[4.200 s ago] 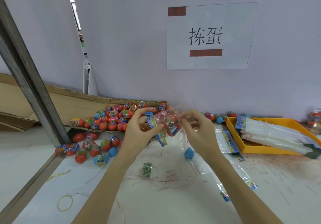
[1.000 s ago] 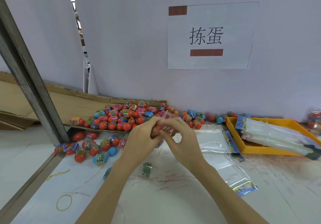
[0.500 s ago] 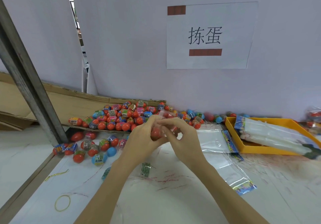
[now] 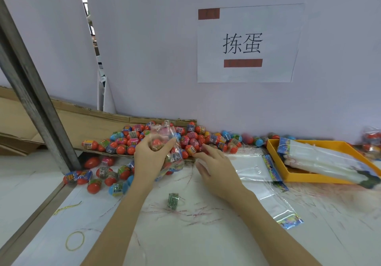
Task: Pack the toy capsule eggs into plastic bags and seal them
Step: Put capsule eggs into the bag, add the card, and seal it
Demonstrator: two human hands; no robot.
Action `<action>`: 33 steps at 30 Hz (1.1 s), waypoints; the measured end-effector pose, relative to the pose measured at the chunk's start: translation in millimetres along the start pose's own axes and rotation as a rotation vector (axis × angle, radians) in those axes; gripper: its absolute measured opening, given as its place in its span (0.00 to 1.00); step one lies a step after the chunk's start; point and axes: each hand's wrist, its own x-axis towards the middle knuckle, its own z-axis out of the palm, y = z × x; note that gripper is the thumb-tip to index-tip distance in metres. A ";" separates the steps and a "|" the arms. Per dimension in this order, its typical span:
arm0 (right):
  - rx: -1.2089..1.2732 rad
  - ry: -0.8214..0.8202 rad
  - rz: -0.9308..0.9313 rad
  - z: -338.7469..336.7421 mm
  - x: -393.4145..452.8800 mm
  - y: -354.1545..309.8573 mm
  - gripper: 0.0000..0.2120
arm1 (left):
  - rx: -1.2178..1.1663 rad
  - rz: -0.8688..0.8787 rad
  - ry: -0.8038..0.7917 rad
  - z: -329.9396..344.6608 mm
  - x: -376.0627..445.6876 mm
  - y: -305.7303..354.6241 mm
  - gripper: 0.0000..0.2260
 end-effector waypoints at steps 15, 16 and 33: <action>0.005 0.143 0.008 -0.5 3.9 7.9 0.17 | -0.177 -0.117 -0.207 6.4 -10.5 5.6 0.17; -0.007 0.109 0.003 0.2 3.0 7.7 0.17 | -0.125 -0.068 -0.198 7.8 -10.8 3.4 0.15; 0.485 0.505 -0.027 -18.2 -2.7 -11.5 0.15 | 0.153 0.081 -0.355 23.0 -20.7 -1.6 0.22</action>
